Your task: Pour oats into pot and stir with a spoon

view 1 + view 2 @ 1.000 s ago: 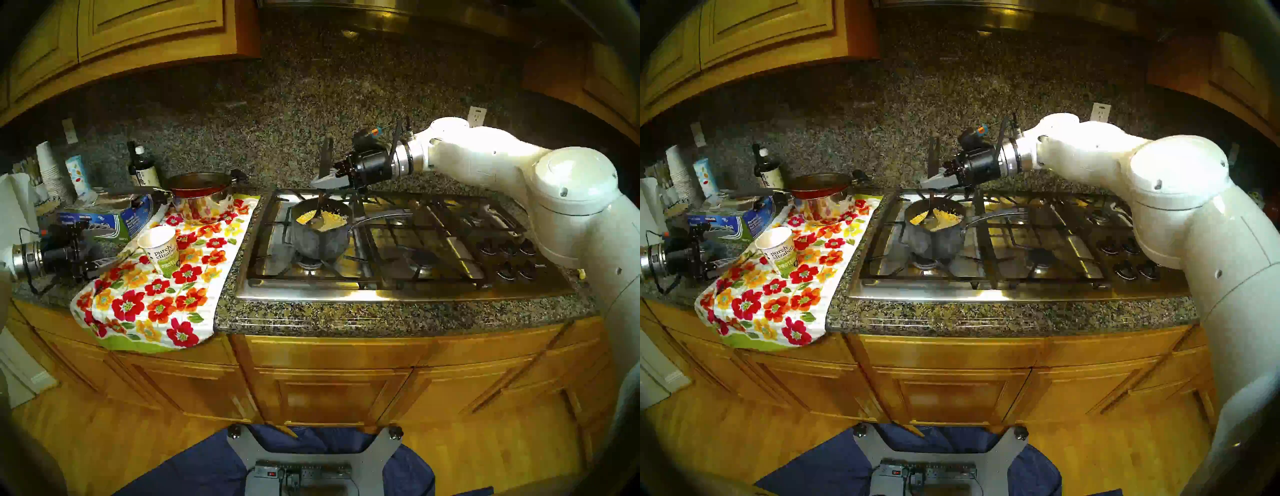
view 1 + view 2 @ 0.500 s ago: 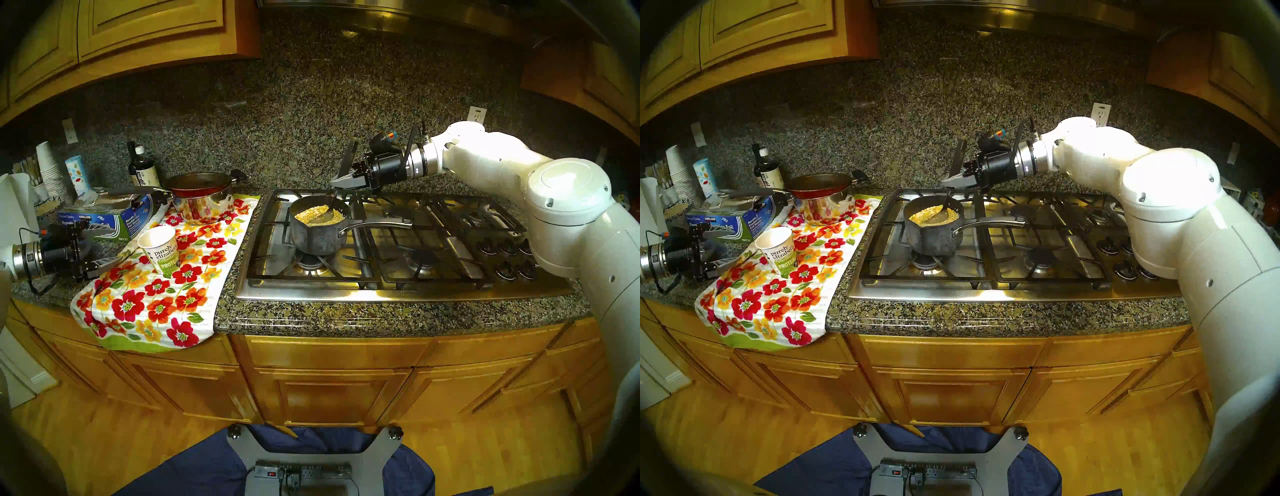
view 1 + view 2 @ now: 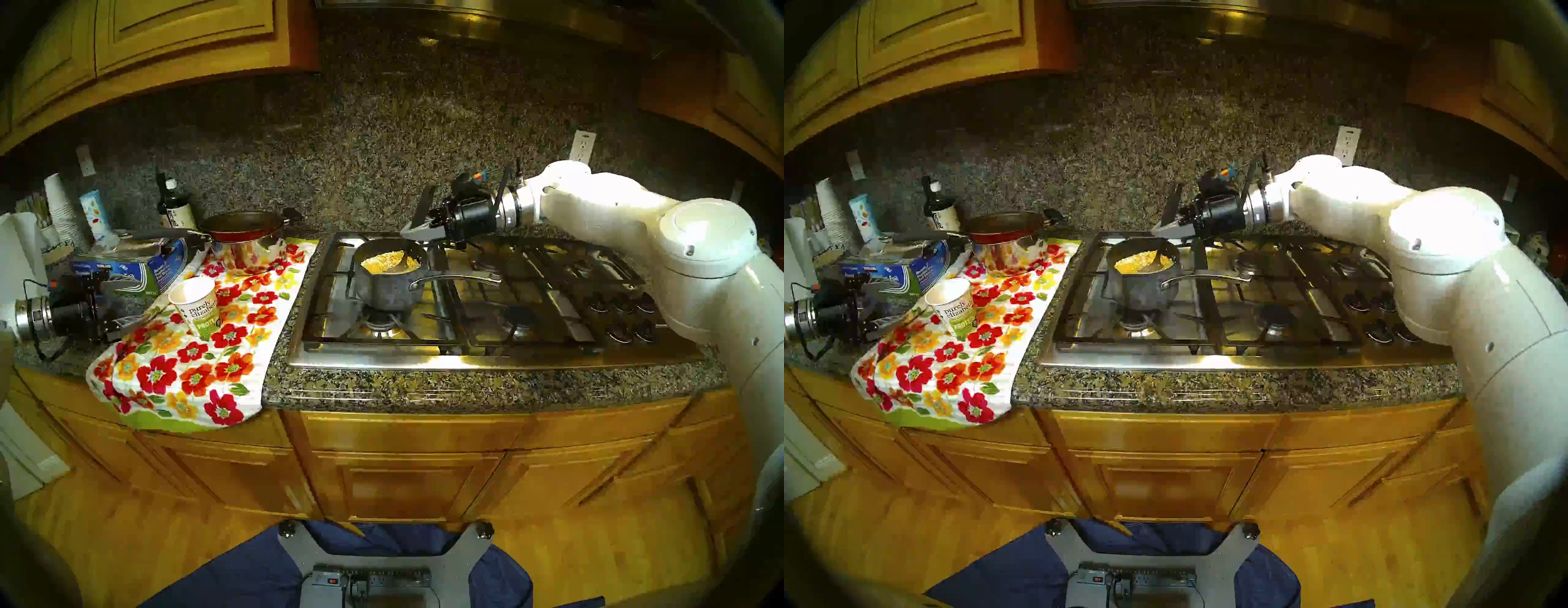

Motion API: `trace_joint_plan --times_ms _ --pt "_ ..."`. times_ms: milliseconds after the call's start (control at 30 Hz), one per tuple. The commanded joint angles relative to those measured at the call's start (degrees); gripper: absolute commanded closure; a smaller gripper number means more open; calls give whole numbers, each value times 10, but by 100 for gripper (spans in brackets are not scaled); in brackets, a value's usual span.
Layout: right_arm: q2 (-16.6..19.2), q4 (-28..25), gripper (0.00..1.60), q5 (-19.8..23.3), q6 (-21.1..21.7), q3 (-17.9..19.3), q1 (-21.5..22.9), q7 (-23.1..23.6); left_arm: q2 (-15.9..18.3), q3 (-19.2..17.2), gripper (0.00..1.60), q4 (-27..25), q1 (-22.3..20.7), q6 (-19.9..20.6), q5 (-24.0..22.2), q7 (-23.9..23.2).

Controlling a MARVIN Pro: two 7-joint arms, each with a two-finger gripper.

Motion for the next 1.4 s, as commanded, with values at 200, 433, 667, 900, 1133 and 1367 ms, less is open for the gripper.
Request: trace_joint_plan --times_ms 200,433,667,900,1133,1367 --pt "56 -75 160 5 -6 11 34 0 13 -9 0 -4 -14 0 -13 -4" --pt "89 -124 160 4 -11 10 46 0 13 -9 0 -4 -13 0 -12 -4" --pt "112 -170 160 1 -15 8 62 0 13 -9 0 -4 -13 0 -12 -4" --pt "126 -214 160 -5 -18 5 74 0 13 -9 0 -4 -14 0 -13 -4" --pt "131 -242 160 -11 -27 1 78 -20 13 -9 0 -3 -15 -1 -14 -4" --pt "135 -269 160 -25 -48 -2 80 -45 13 -8 0 -2 -16 -1 -14 -4"
